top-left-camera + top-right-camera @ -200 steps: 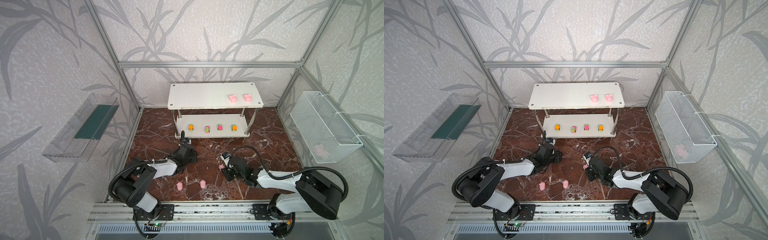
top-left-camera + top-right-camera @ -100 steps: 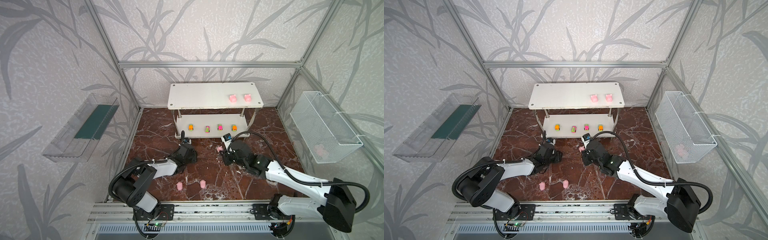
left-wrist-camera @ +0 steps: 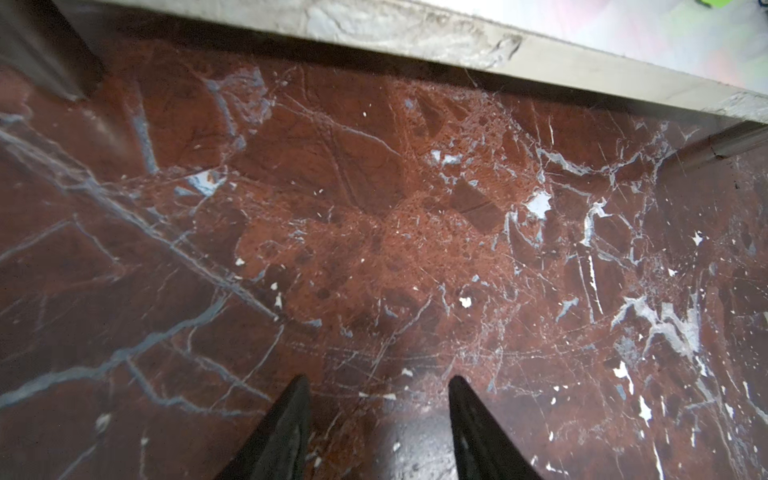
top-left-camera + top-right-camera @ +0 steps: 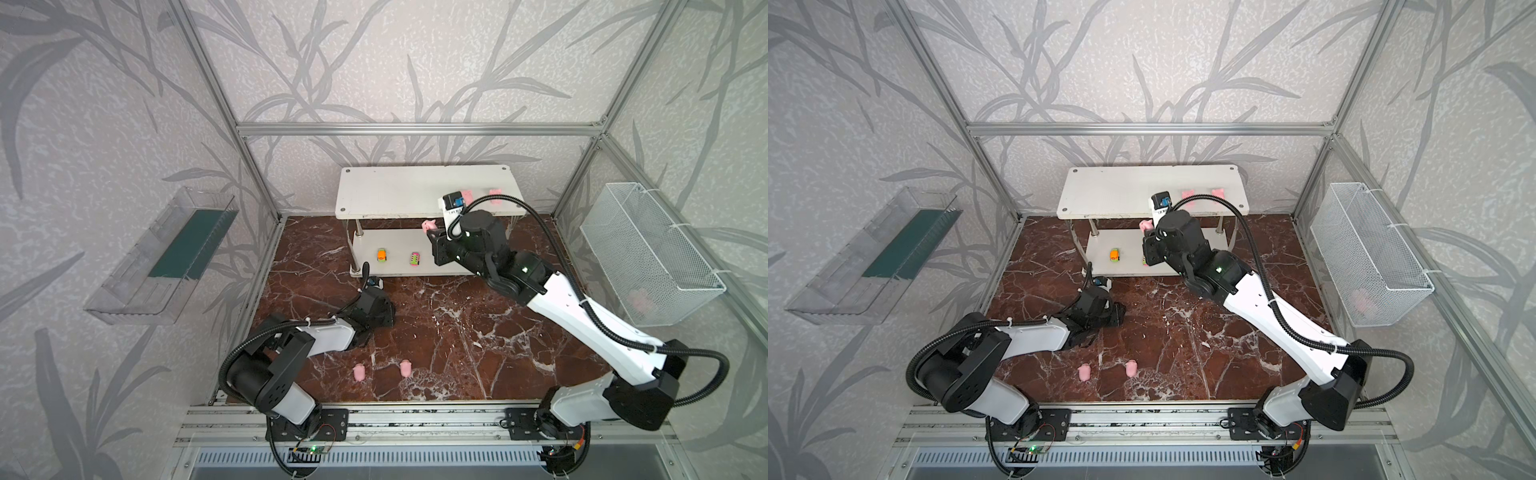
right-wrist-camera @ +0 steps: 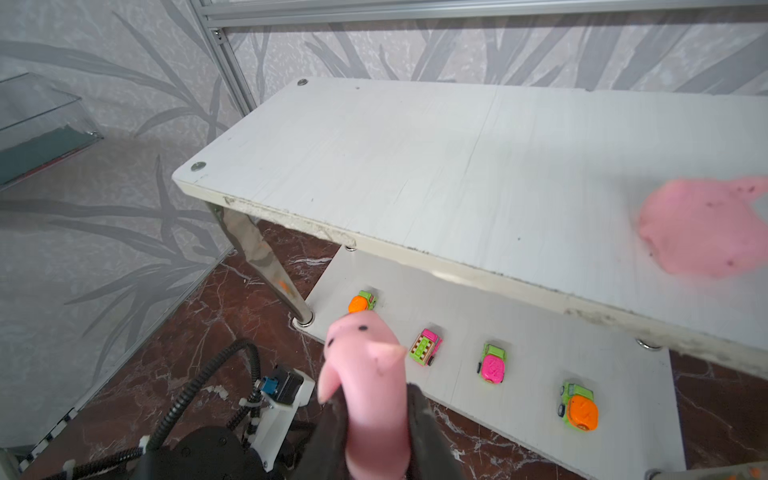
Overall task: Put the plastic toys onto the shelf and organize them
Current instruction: 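Carry the pig up to the top shelf and lower it toward the surface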
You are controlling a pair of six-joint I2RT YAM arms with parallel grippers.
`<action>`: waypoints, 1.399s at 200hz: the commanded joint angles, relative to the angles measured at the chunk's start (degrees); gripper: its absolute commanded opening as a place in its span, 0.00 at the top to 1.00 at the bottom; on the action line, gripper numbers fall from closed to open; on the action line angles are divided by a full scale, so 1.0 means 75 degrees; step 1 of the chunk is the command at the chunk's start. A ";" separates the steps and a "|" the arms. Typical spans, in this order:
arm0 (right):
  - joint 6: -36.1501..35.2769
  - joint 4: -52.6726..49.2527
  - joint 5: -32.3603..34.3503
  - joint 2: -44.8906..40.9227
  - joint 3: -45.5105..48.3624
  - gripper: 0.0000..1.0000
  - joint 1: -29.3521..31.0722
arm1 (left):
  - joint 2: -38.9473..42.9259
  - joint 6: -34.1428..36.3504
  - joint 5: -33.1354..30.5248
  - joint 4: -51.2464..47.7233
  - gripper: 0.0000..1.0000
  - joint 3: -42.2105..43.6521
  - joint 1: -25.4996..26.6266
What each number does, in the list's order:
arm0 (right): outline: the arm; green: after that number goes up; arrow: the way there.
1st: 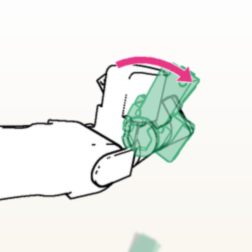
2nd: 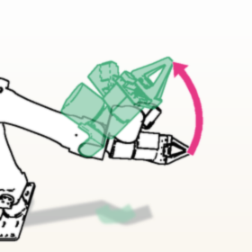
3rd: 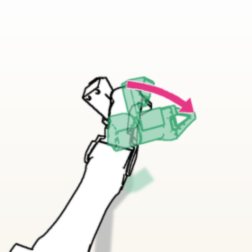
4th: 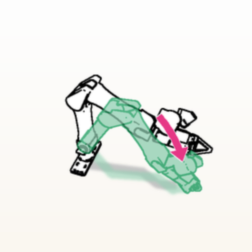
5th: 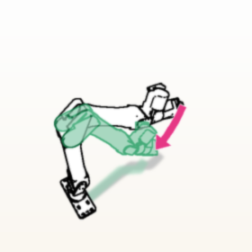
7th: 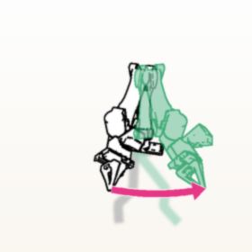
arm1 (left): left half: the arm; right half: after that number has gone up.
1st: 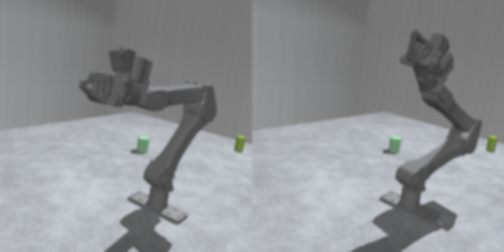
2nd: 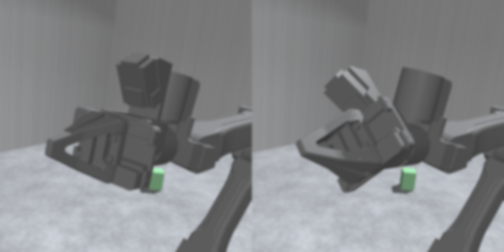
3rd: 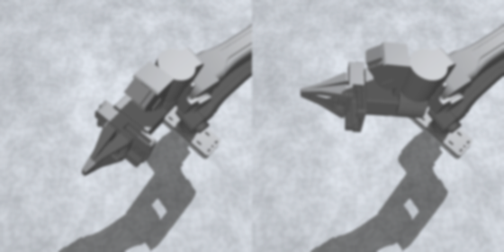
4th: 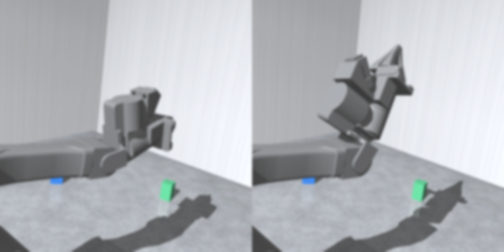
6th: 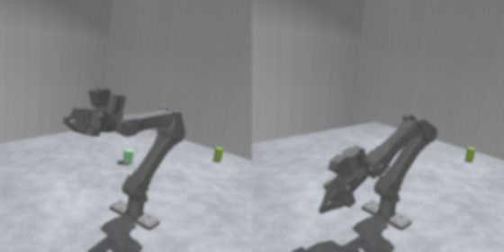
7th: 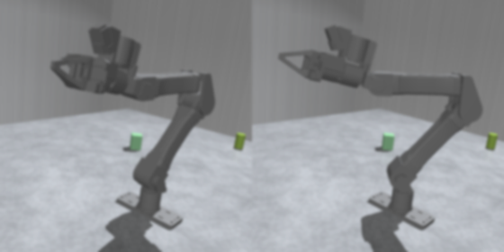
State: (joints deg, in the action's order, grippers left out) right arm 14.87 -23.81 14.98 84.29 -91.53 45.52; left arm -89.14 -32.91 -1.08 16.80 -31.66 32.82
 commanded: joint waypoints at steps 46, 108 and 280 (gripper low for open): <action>-0.0190 -0.0707 0.0179 0.1384 -0.2004 0.77 -0.0589 | -0.0243 -0.0138 0.0212 0.0132 0.47 -0.0126 -0.0037; -0.0166 -0.1003 0.0430 0.2054 -0.2732 0.77 -0.0993 | -0.0381 -0.0147 0.0318 0.0154 0.47 -0.0231 -0.0030; 0.0056 -0.1407 0.0448 0.2743 -0.3406 0.64 -0.1159 | -0.0676 -0.0198 0.0446 0.0309 0.47 -0.0256 -0.0051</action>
State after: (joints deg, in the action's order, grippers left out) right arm 15.40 -32.40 18.06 104.05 -115.39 37.12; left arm -92.68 -33.26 1.39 21.28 -33.08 32.75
